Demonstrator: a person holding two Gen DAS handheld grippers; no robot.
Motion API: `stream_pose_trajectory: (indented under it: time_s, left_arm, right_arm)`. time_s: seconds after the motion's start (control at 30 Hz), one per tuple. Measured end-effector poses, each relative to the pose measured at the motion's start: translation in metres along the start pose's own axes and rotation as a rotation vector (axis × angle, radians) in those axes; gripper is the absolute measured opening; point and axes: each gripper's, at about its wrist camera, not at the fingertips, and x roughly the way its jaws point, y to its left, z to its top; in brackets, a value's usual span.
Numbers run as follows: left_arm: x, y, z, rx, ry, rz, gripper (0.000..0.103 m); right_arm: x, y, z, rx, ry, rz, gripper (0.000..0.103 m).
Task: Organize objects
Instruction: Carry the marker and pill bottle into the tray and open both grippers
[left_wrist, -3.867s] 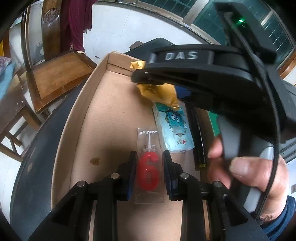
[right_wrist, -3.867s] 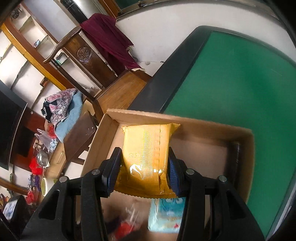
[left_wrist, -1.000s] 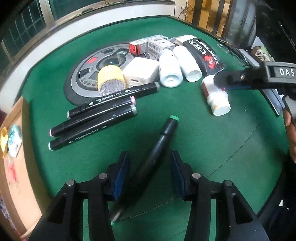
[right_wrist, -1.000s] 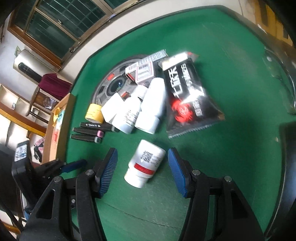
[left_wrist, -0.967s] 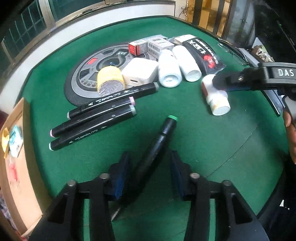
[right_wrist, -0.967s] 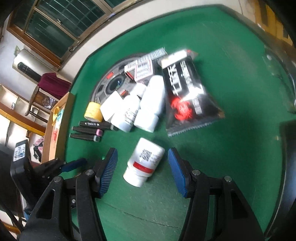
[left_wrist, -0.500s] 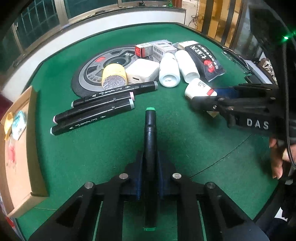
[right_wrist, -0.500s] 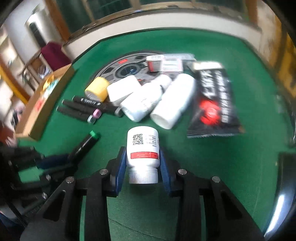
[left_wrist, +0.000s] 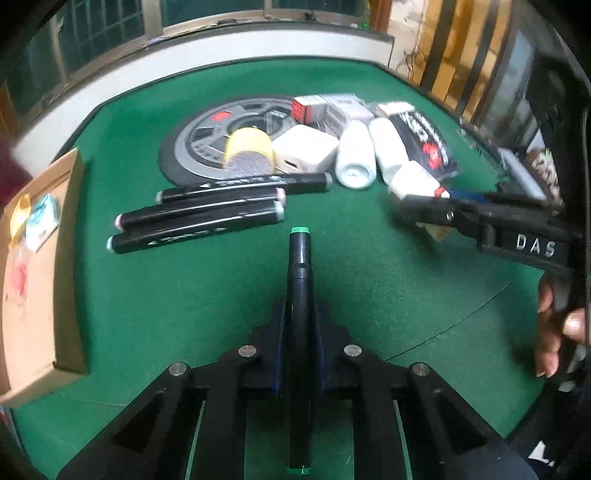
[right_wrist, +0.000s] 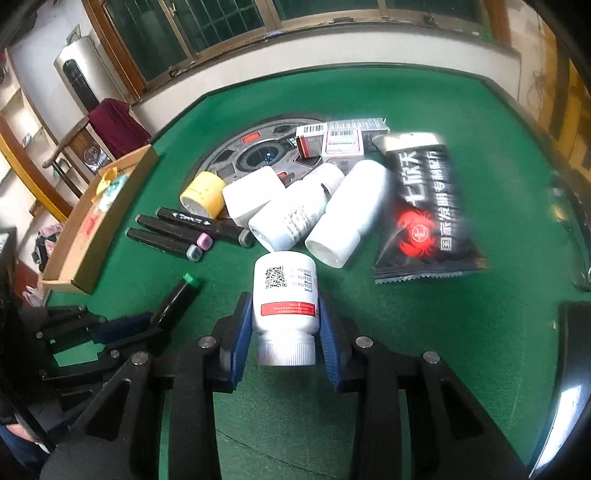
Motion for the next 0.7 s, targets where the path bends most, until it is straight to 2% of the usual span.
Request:
stream_pose_trajectory:
  time_s: [0.07,0.33,0.7]
  left_arm:
    - [-0.006,0.009,0.0,-0.036,-0.012,-0.027,0.012]
    - [-0.031,0.045,-0.006,-0.147,-0.073,-0.057,0.012]
    - [-0.078,0.107,-0.018,-0.295,-0.184,-0.049,0.012]
  right_arm:
    - [0.001,0.008,0.0,-0.015,-0.003,0.015,0.032]
    - [0.001,0.024,-0.006,-0.045,-0.007,0.091,0.032]
    - [0.007,0.062,-0.009,-0.066,0.019,0.215,0.032]
